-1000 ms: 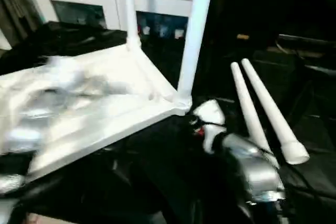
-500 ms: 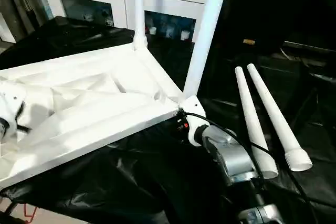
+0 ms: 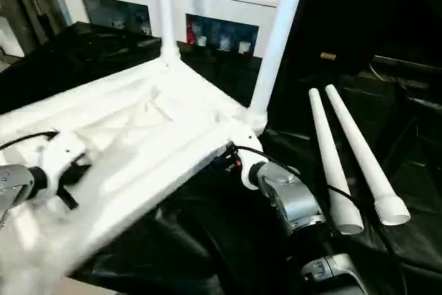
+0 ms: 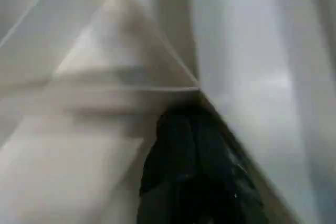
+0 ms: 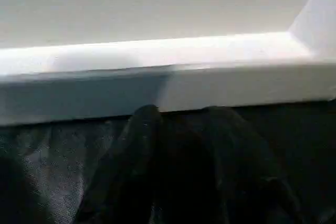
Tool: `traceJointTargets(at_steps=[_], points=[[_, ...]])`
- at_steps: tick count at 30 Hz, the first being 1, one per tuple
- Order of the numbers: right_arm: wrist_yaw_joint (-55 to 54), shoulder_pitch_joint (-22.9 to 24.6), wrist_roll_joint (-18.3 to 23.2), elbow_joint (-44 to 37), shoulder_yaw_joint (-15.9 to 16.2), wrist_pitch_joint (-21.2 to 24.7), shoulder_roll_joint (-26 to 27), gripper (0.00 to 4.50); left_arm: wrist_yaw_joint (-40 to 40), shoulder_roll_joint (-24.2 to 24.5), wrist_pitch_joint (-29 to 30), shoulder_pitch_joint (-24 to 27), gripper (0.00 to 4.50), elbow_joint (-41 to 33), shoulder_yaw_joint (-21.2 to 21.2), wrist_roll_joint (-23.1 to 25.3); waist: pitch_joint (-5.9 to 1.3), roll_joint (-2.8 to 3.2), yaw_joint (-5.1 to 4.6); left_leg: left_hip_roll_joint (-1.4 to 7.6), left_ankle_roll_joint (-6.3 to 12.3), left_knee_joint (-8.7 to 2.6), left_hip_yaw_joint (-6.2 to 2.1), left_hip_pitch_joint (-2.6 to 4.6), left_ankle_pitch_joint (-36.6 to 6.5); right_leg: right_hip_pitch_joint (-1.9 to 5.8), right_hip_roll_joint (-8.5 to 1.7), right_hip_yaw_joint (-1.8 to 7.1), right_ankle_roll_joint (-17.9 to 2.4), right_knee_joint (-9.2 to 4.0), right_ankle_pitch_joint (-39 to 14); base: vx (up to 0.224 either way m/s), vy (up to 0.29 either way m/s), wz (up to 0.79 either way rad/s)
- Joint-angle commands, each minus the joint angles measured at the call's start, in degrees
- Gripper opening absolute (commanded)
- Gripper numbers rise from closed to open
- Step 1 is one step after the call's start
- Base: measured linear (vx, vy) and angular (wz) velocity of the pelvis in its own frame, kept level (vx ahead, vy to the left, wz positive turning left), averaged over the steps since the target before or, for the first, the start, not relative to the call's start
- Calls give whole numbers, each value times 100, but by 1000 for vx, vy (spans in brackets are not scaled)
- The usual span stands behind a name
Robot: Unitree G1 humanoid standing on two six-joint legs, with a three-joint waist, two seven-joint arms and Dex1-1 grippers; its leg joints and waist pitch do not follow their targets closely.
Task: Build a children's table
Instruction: Rotate table base
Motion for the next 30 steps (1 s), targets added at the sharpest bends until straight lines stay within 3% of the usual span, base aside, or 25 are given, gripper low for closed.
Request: traceJointTargets(at_steps=[1,6,9,10,12,13,14,15,16,18,20,21,25,30], points=[[37,-142,10,19,-9,-103,46,129,-452,-134,-72,-154,0,-191,-426,-320,-341,110,-2,109,-254,-464,-61,169,-1530,187,-208,229,-1111,-359,-1195,0,0,0],[30,-125,-17,5,-60,-127,-10,91,-600,-574,-152,-737,0,139,-712,-405,-338,106,-17,96,-312,-452,-48,173,-1601,183,-204,252,-1062,-385,-1300,0,0,0],[17,-68,-16,-69,-104,-109,-74,65,-435,-1108,-418,-1317,0,705,-852,-315,-358,134,-26,85,-314,-439,-65,136,-1473,228,-206,241,-1037,-379,-1218,0,0,0],[9,-50,-17,-87,-115,-108,-90,58,-340,-1270,-537,-1489,0,922,-869,-275,-374,104,-21,73,-289,-412,-44,155,-1448,218,-196,245,-1036,-387,-1161,0,0,0],[1,-24,-22,-119,-146,-105,-111,24,-151,-1537,-735,-1793,0,1344,-888,-239,-370,106,-23,73,-268,-420,-56,124,-1421,244,-205,242,-1046,-390,-1160,0,0,0],[1,-24,-22,-119,-146,-105,-111,24,-151,-1537,-735,-1793,0,1344,-888,-239,-384,104,-24,70,-269,-411,-64,113,-1384,263,-205,232,-1040,-380,-1125,0,0,0],[-27,-18,-36,-135,-184,-102,-120,24,-52,-1774,-889,-2048,0,1725,-880,-269,-380,183,-32,75,-258,-409,-70,116,-1364,257,-210,237,-1075,-371,-1051,0,0,0],[-48,-9,-44,-152,-218,-99,-135,14,81,-1930,-1007,-2200,0,1972,-872,-252,-400,129,-45,63,-245,-392,-63,113,-1325,276,-193,226,-1084,-375,-954,0,0,0],[-71,-6,-52,-164,-244,-100,-145,6,197,-2043,-1105,-2312,0,2168,-863,-230,-407,162,-37,62,-243,-382,-63,130,-1298,267,-191,228,-1116,-363,-868,0,0,0],[-98,1,-54,-189,-282,-97,-166,6,391,-2171,-1225,-2445,0,2424,-851,-170,-405,139,-40,58,-173,-376,-59,106,-1243,290,-189,225,-1164,-365,-754,0,0,0],[-153,25,-55,-288,-380,-74,-215,6,771,-2378,-1481,-2694,0,2959,-814,-41,-422,168,-36,57,-96,-354,-58,108,-1111,306,-184,220,-1216,-355,-548,0,0,0],[-190,52,-61,-393,-438,-38,-251,6,929,-2447,-1562,-2765,0,3123,-789,-1,-420,189,-26,48,-59,-345,-59,101,-1065,315,-182,219,-1247,-344,-469,0,0,0],[-437,120,-107,-757,-618,95,-329,6,1172,-2579,-1660,-2749,0,3141,-666,-53,-421,174,-22,68,62,-339,-57,93,-1018,328,-203,212,-1315,-344,-546,0,0,0],[-874,151,134,-1650,-1257,587,-352,6,2068,-2831,-2402,-2424,0,2846,-198,-145,-406,222,-25,79,65,-351,-65,97,-1124,334,-178,209,-1264,-370,-634,0,0,0]])
